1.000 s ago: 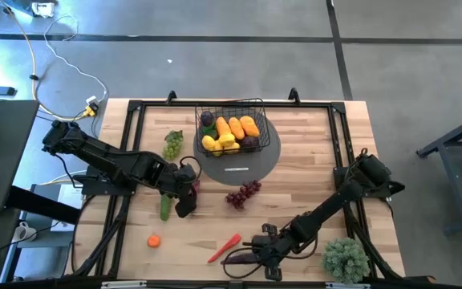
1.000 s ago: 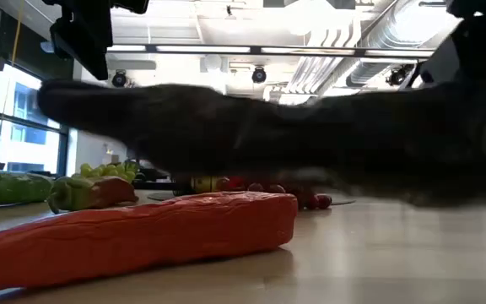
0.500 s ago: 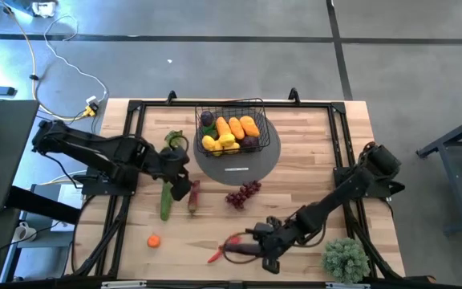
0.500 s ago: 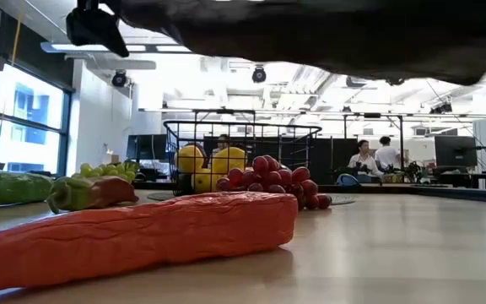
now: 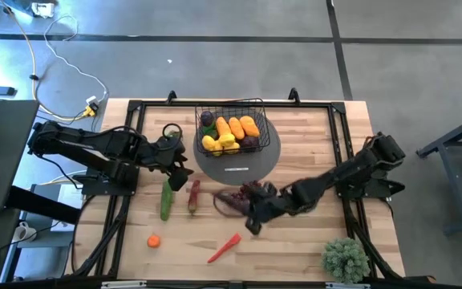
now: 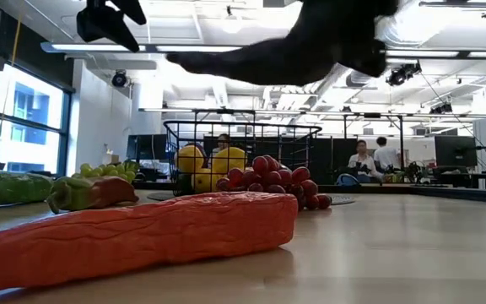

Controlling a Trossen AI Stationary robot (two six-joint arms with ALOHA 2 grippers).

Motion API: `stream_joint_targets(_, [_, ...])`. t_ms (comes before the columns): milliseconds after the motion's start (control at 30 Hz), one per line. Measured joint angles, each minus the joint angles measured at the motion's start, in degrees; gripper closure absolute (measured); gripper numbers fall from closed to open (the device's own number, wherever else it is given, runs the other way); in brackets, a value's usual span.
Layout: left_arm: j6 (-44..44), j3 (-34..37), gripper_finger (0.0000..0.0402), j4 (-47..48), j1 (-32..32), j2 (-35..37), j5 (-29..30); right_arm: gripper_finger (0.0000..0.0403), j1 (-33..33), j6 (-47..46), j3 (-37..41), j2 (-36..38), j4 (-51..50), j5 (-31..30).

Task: Build produce basket
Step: Put the eggplant into the wire basket

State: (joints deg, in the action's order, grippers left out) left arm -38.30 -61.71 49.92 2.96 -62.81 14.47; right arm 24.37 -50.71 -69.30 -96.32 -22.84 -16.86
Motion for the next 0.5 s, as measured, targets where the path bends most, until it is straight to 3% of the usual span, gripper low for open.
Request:
stream_joint_targets(200, [2.07, 0.0, 0.0147, -0.04, 0.0, 0.21, 3.11, 0.0288, -6.76, 0.26, 0.0, 2.01, -2.19, -7.38])
stream_joint_targets(500, [3.42, 0.02, 0.0147, -0.14, 0.0, 0.31, 8.38, 0.0288, -19.11, 11.22, 0.04, 3.14, -3.24, -6.22])
